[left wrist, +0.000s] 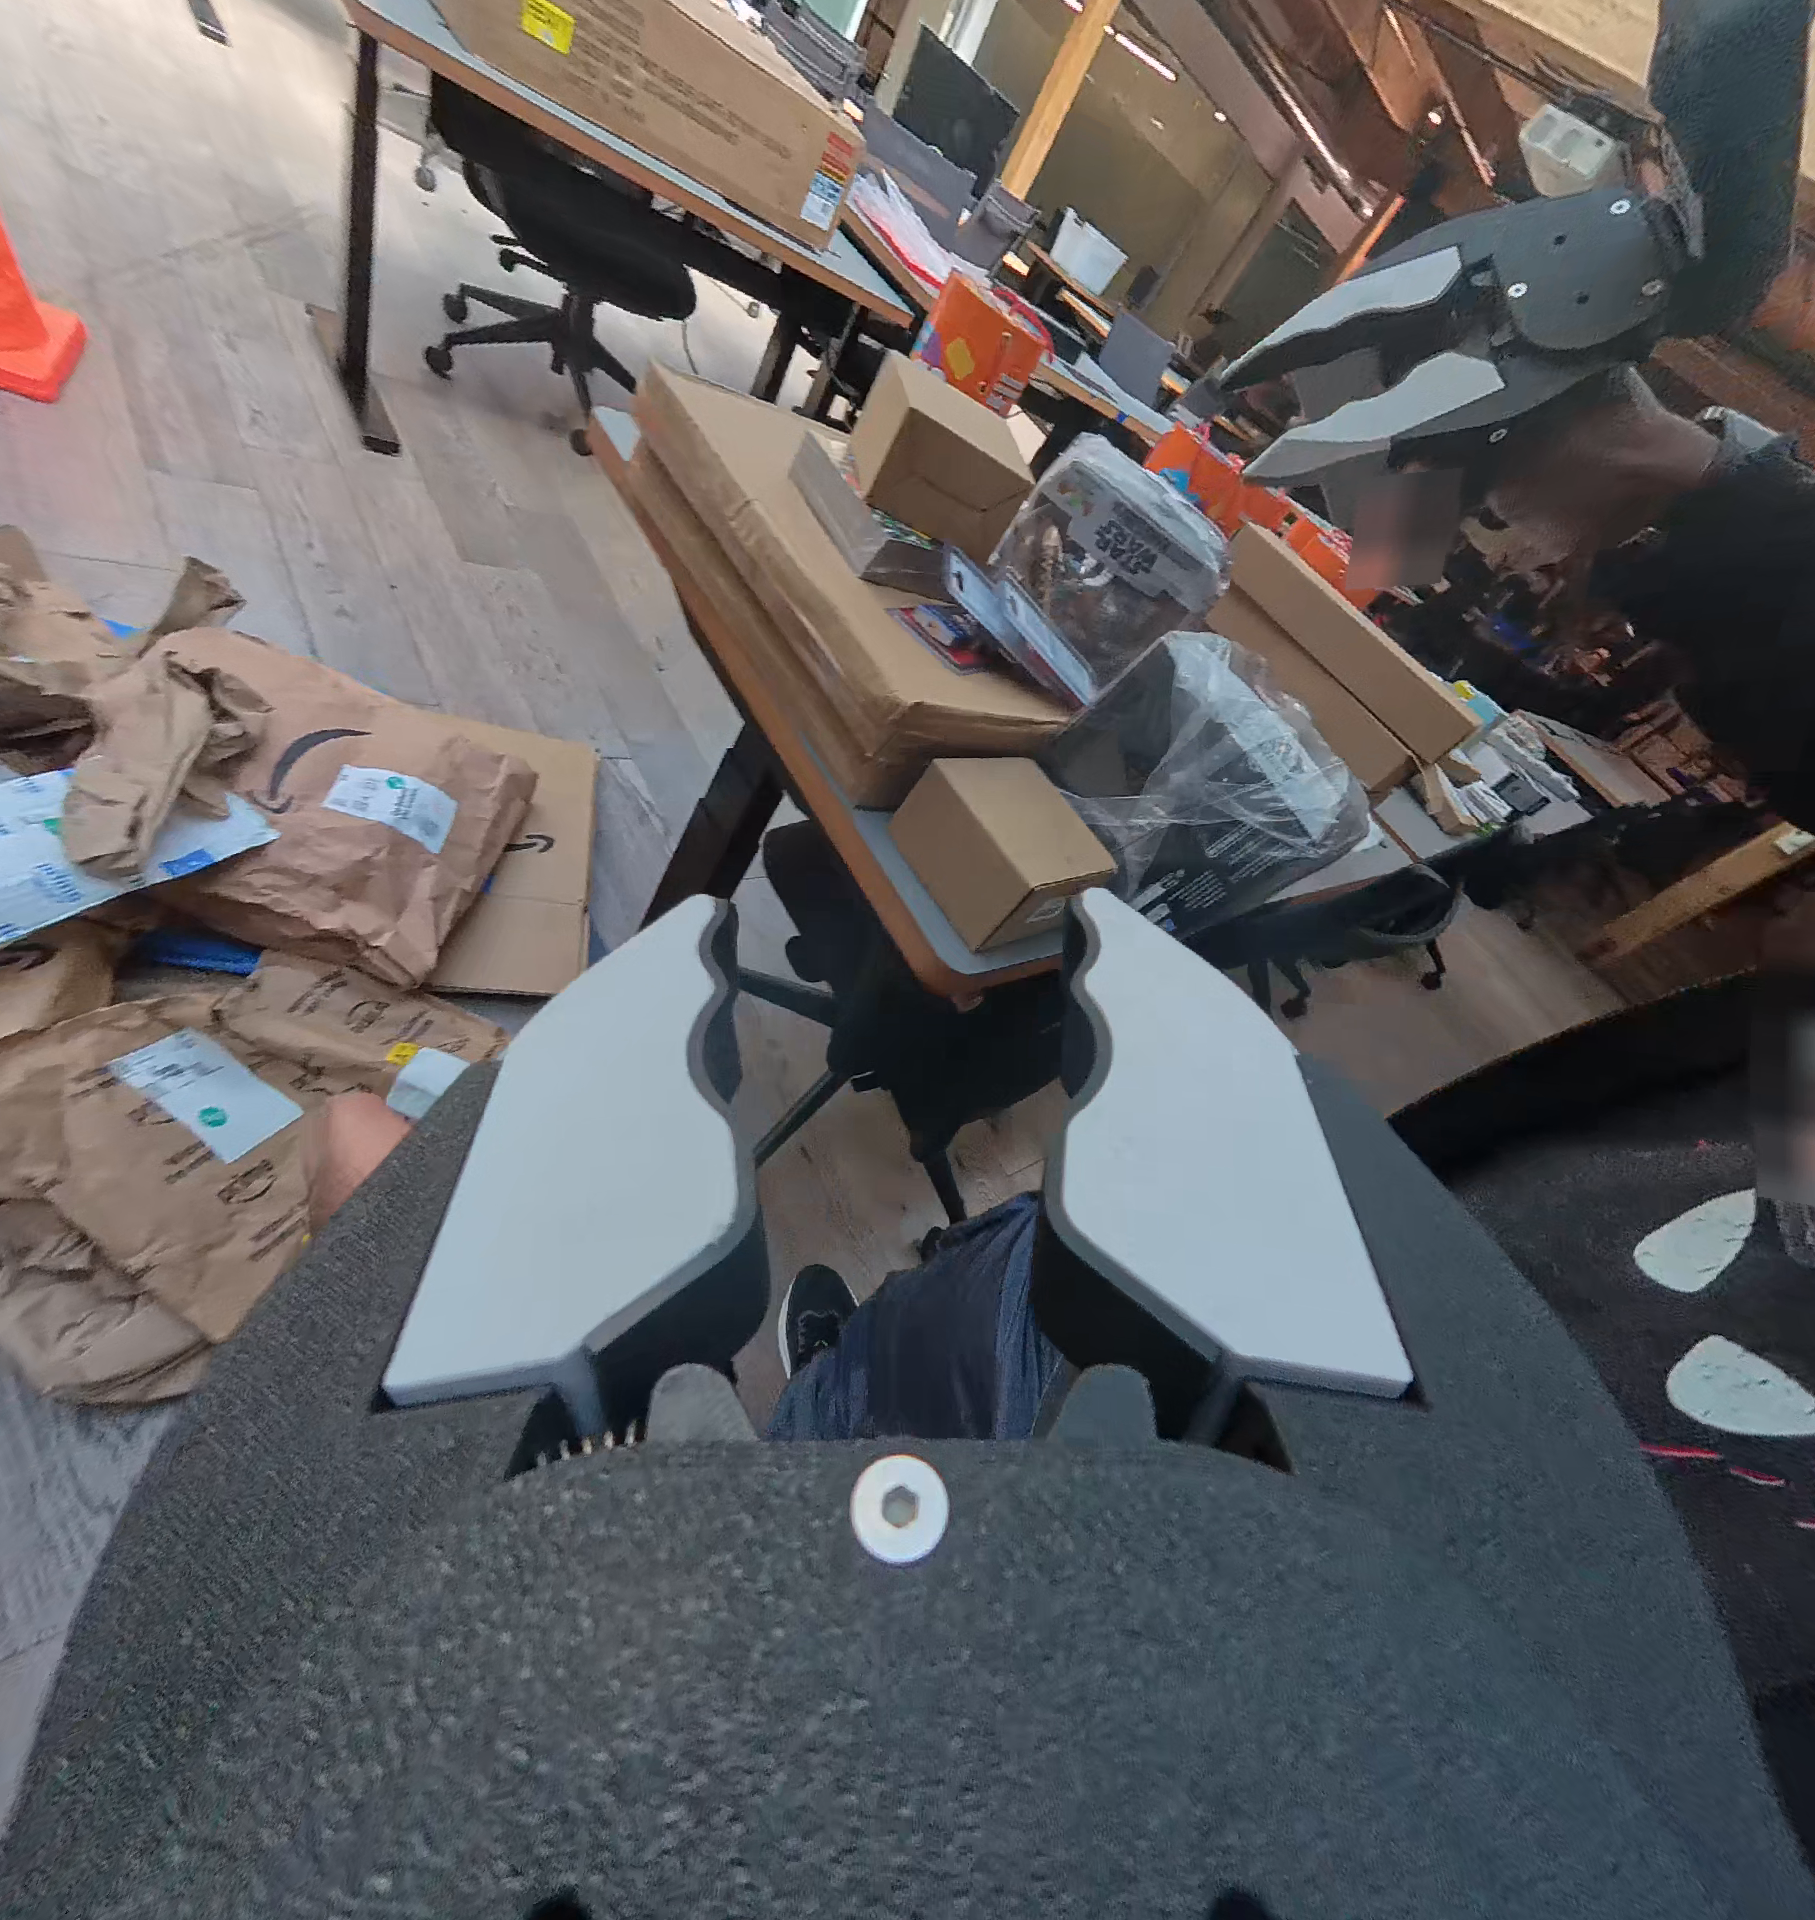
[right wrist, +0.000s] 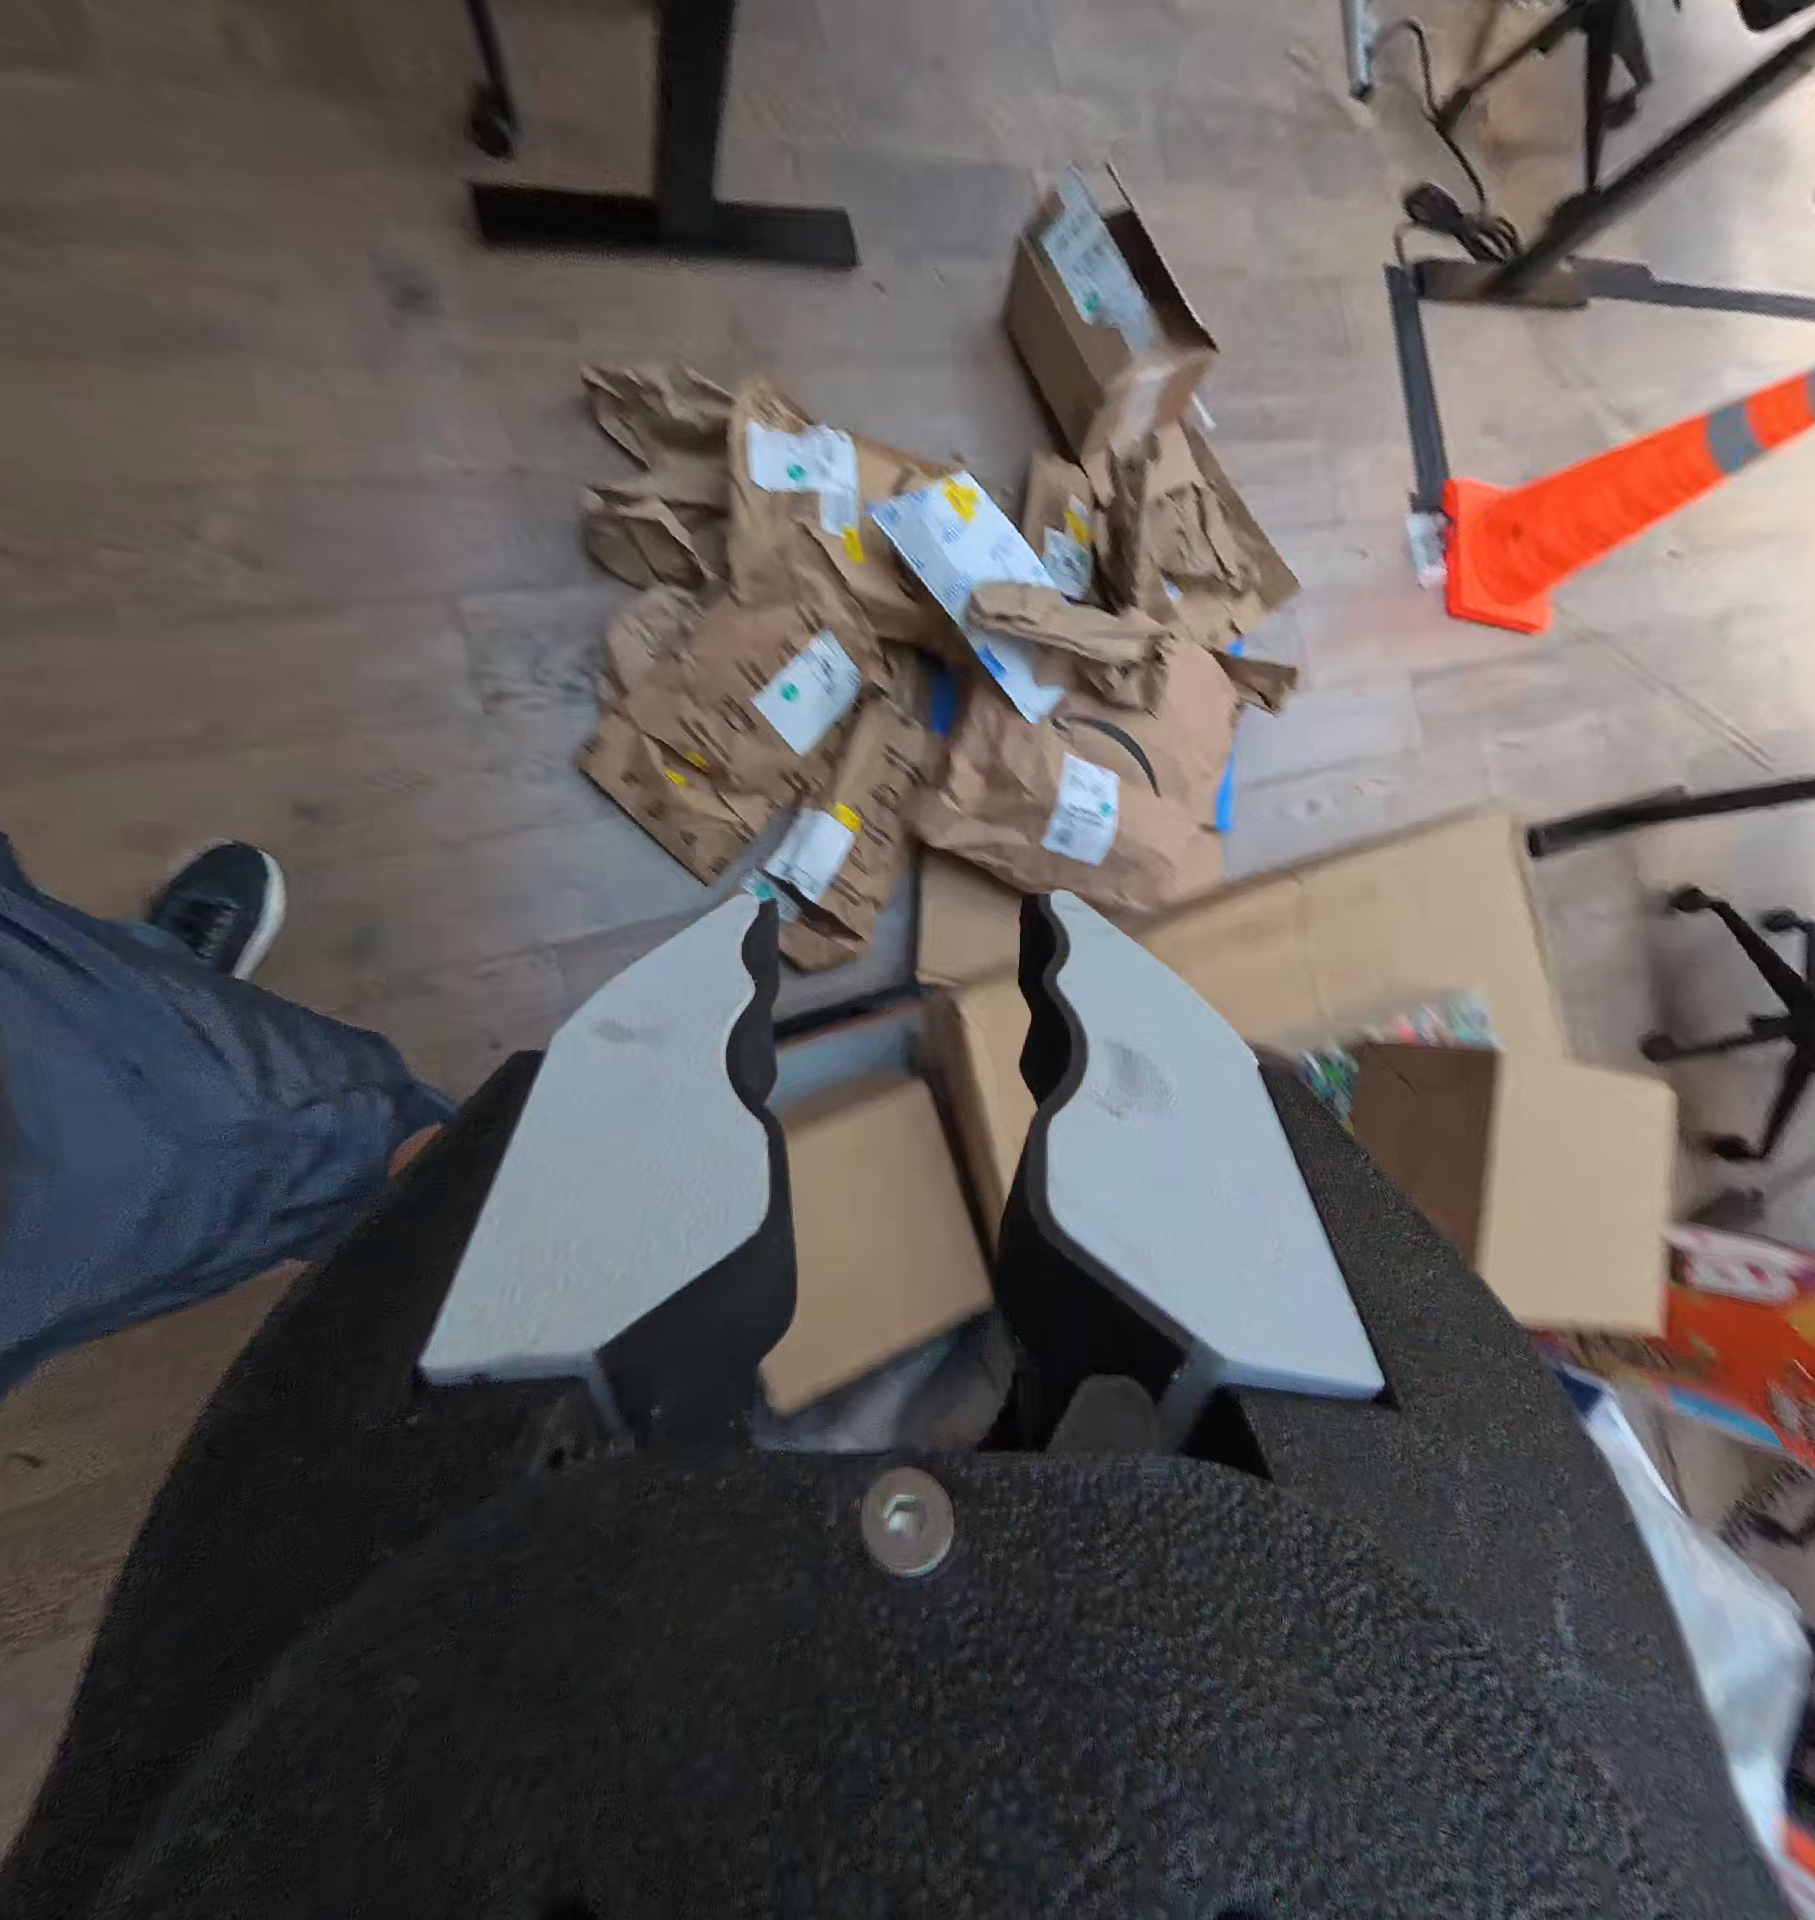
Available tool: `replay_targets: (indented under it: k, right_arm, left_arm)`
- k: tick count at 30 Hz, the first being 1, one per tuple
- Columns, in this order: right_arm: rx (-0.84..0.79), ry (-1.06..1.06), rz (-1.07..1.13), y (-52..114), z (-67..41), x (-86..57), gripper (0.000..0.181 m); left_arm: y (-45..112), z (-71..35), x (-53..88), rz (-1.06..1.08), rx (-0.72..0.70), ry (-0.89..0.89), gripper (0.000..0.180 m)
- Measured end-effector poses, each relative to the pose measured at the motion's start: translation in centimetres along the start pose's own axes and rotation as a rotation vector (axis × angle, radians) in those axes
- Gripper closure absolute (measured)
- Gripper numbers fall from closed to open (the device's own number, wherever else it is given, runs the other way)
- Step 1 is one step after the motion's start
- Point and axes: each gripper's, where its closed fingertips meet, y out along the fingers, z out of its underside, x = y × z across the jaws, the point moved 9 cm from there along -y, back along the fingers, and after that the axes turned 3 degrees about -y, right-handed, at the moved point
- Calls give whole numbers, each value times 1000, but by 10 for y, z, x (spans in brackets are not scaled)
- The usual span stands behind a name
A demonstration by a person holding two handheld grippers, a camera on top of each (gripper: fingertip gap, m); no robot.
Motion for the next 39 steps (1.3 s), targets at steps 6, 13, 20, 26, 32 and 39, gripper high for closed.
replay_targets:
  k: [6, 13, 20, 26, 32, 39]
  right_arm:
    - [-175, 18, -424, 165, -232, 185, 142]
    - [-190, -367, -796, 312, -455, 398, 151]
    - [-238, -690, -1062, 411, -654, 559, 148]
    - [-306, -919, -1235, 448, -830, 699, 145]
    - [-286, -937, -1515, 467, -952, 854, 150]
    - [-268, -666, -1671, 450, -1108, 1041, 148]
  left_arm:
    - [-166, 19, 64, -207, -200, -136, 126]
    - [-328, 54, 135, -400, -594, -333, 154]
    - [-517, 77, 200, -692, -690, -431, 157]
    - [-685, 70, 242, -966, -895, -454, 132]
    - [-830, 109, 292, -1108, -1033, -484, 114]
    - [-1099, 153, 342, -1118, -1081, -539, 112]
